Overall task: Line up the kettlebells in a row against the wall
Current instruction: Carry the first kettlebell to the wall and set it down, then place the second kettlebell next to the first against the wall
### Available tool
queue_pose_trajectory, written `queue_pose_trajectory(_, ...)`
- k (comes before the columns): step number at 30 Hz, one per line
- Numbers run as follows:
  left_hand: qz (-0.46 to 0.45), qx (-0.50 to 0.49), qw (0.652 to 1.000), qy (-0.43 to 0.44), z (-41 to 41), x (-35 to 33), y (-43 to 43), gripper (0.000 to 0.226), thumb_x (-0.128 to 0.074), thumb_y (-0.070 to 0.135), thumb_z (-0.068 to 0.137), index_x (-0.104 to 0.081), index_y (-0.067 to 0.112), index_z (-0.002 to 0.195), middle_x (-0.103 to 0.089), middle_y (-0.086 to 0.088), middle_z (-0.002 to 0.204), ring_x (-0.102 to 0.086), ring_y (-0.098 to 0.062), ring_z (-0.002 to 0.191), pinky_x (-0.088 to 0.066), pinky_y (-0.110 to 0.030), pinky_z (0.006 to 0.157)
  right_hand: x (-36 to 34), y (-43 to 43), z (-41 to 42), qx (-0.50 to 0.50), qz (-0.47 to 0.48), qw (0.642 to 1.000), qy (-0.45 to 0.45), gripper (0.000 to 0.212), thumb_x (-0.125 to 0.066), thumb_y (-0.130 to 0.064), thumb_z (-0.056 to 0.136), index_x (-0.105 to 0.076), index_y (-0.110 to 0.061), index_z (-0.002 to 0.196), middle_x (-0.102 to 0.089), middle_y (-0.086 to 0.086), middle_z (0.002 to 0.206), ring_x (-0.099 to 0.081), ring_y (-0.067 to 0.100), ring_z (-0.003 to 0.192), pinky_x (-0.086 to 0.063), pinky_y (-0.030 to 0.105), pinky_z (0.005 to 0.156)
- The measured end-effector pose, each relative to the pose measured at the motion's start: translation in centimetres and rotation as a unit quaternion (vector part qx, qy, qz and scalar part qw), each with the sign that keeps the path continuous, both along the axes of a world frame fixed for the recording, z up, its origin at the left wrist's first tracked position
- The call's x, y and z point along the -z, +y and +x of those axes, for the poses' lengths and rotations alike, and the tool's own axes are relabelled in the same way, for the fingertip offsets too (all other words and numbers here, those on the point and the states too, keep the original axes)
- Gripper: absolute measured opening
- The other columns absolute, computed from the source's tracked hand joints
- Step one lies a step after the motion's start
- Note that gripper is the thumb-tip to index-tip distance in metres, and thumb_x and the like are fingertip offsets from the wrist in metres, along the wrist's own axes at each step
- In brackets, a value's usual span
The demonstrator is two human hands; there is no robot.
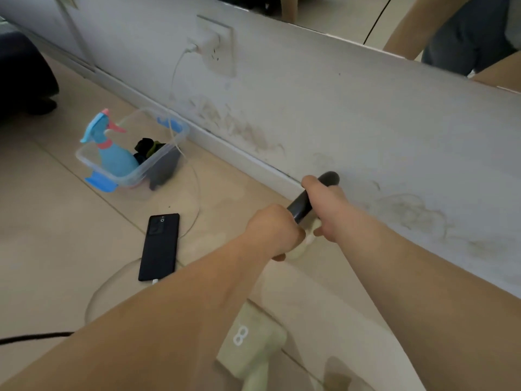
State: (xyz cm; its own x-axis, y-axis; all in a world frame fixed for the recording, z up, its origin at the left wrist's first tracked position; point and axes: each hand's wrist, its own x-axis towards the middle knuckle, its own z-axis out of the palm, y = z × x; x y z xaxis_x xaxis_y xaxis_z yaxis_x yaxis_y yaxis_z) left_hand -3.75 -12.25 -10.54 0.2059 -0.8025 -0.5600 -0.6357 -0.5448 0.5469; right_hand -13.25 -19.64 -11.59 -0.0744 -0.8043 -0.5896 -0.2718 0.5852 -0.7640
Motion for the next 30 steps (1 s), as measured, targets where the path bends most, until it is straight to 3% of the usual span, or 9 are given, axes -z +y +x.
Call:
queue_pose_trajectory(4, 0.005, 0.003, 1.000, 0.024, 0.0, 0.4, 0.2, 0.008, -0.056, 0.026, 0.092, -0.055, 0.018, 0.094, -0.074, -0.005, 0.085, -0.081, -0.027, 0.072, -0.064, -0.031, 0.068, 0.2, -0.4, 0.6, -0.023, -0.009, 1.000, 0.014, 0.036, -0.058, -0.043, 0.097, -0.047, -0.015, 0.117, -0.053, -0.002, 0.093, -0.056, 0.034, 0.106, -0.048, 0.054, 0.109)
queue_pose_trajectory(9, -0.004, 0.015, 0.999, 0.040, 0.3, 0.7, 0.4, 0.012, -0.056, 0.029, 0.091, -0.056, 0.018, 0.096, -0.073, -0.004, 0.083, -0.081, -0.027, 0.070, -0.065, -0.033, 0.073, 0.5, -0.1, 0.8, -0.006, -0.017, 1.000, -0.003, 0.045, -0.062, -0.047, 0.093, -0.050, -0.015, 0.123, -0.059, 0.000, 0.102, -0.060, 0.034, 0.109, -0.050, 0.054, 0.106)
queue_pose_trajectory(12, -0.016, 0.014, 0.999, 0.041, 0.6, 1.0, 0.4, 0.021, -0.062, 0.039, 0.089, -0.059, 0.019, 0.094, -0.072, -0.002, 0.079, -0.080, -0.026, 0.066, -0.066, -0.033, 0.071, 0.5, 1.0, 0.1, -0.009, -0.004, 0.999, -0.046, 0.069, -0.065, -0.070, 0.086, -0.050, -0.017, 0.128, -0.063, 0.000, 0.110, -0.061, 0.030, 0.117, -0.048, 0.052, 0.111)
queue_pose_trajectory(15, -0.048, 0.030, 0.997, 0.056, 1.0, 1.8, 2.0, 0.039, -0.075, 0.040, 0.082, -0.059, 0.022, 0.113, -0.073, -0.003, 0.093, -0.078, -0.029, 0.079, -0.065, -0.039, 0.079, 0.7, 2.5, -0.8, 0.012, -0.024, 0.998, -0.060, 0.091, -0.052, -0.088, 0.081, -0.054, -0.018, 0.140, -0.065, 0.000, 0.122, -0.061, 0.025, 0.115, -0.048, 0.053, 0.111)
queue_pose_trajectory(20, -0.060, 0.094, 0.994, -0.013, 4.9, 4.1, 8.1, 0.078, -0.071, 0.032, 0.090, -0.029, 0.025, 0.155, -0.064, -0.005, 0.121, -0.064, -0.029, 0.110, -0.054, -0.036, 0.090, 5.5, 9.0, -1.5, -0.074, 0.024, 0.994, 0.074, 0.051, -0.046, -0.055, 0.102, -0.061, -0.010, 0.121, -0.072, 0.015, 0.112, -0.067, 0.032, 0.092, -0.055, 0.042, 0.080)
queue_pose_trajectory(22, -0.049, 0.081, 0.991, -0.097, 8.1, 5.0, 10.5, 0.064, -0.064, 0.031, 0.092, -0.038, 0.020, 0.149, -0.062, -0.008, 0.127, -0.063, -0.029, 0.107, -0.057, -0.040, 0.087, 7.6, 12.1, -0.8, -0.214, 0.064, 0.966, 0.130, 0.044, -0.048, -0.047, 0.103, -0.063, -0.006, 0.105, -0.074, 0.018, 0.094, -0.064, 0.031, 0.074, -0.050, 0.036, 0.067)
queue_pose_trajectory(25, 0.059, 0.114, 0.980, -0.155, 12.1, 6.1, 15.0, 0.056, -0.063, 0.040, 0.090, -0.048, 0.016, 0.138, -0.060, -0.006, 0.128, -0.062, -0.027, 0.109, -0.057, -0.042, 0.092, 8.3, 14.9, 1.1, -0.435, -0.025, 0.862, 0.260, 0.045, -0.035, -0.049, 0.107, -0.059, -0.013, 0.094, -0.072, 0.014, 0.109, -0.065, 0.032, 0.094, -0.046, 0.035, 0.076)
queue_pose_trajectory(28, 0.238, 0.170, 0.947, -0.135, 13.7, 8.1, 19.3, 0.058, -0.068, 0.053, 0.081, -0.055, 0.013, 0.120, -0.064, -0.007, 0.117, -0.065, -0.027, 0.105, -0.056, -0.038, 0.086, 7.5, 15.8, 2.0, -0.489, -0.093, 0.805, 0.323, 0.054, -0.024, -0.058, 0.106, -0.057, -0.017, 0.094, -0.068, 0.007, 0.110, -0.062, 0.029, 0.097, -0.044, 0.038, 0.080)
queue_pose_trajectory(30, 0.247, 0.152, 0.948, -0.133, 13.5, 9.8, 21.2, 0.050, -0.071, 0.053, 0.078, -0.053, 0.016, 0.107, -0.064, -0.005, 0.108, -0.064, -0.025, 0.096, -0.053, -0.036, 0.077, 7.2, 16.1, 1.9, -0.506, -0.117, 0.787, 0.333, 0.057, -0.025, -0.066, 0.103, -0.058, -0.020, 0.100, -0.066, 0.002, 0.108, -0.063, 0.027, 0.098, -0.047, 0.040, 0.081)
